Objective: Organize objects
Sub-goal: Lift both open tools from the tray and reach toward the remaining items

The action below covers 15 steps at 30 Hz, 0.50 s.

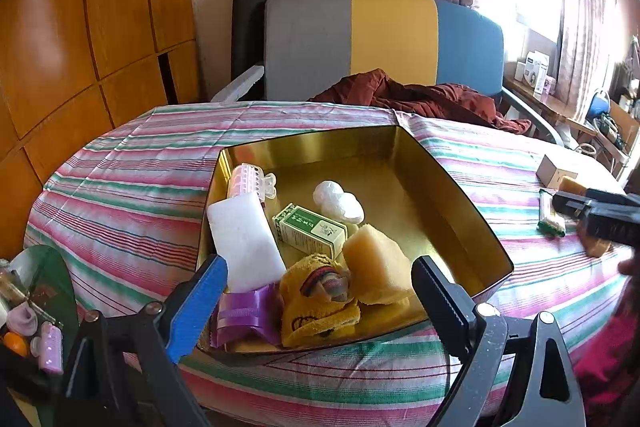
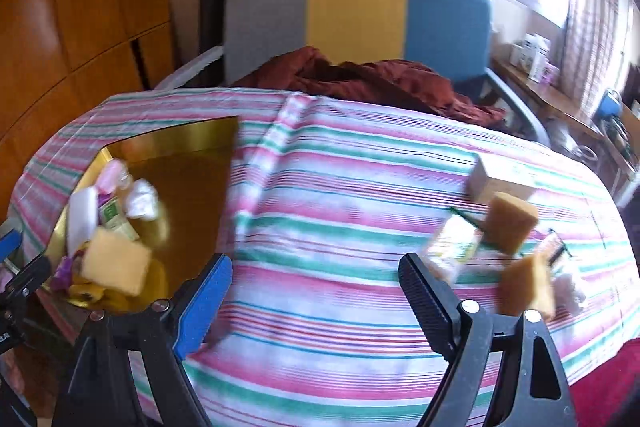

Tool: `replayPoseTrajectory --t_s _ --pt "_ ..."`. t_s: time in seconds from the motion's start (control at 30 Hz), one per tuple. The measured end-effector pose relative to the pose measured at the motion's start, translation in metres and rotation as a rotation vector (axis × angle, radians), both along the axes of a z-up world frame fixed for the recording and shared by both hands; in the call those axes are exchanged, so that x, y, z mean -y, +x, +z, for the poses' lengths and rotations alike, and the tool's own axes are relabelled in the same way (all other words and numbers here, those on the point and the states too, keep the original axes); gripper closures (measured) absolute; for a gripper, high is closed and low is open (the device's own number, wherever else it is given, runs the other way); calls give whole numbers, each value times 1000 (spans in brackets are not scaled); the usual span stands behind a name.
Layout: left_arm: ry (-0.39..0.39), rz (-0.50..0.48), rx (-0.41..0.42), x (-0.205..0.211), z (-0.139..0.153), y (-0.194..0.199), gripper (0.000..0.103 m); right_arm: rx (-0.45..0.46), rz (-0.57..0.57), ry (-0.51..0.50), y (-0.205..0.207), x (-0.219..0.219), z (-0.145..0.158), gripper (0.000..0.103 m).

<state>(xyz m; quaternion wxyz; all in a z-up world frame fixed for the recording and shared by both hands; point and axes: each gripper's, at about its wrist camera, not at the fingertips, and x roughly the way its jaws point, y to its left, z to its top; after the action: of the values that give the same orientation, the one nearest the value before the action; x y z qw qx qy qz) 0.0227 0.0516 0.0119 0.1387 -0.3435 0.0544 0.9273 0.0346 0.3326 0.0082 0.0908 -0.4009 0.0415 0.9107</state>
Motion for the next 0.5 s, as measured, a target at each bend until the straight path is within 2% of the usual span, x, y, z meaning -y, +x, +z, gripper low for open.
replayPoseTrajectory --t_s 0.3,0.5 --pt "8 -52 3 -12 3 -3 8 6 -179 -43 17 -89 12 16" --pt "-1 -114 -10 -33 8 -4 8 5 -359 -90 44 -166 16 16"
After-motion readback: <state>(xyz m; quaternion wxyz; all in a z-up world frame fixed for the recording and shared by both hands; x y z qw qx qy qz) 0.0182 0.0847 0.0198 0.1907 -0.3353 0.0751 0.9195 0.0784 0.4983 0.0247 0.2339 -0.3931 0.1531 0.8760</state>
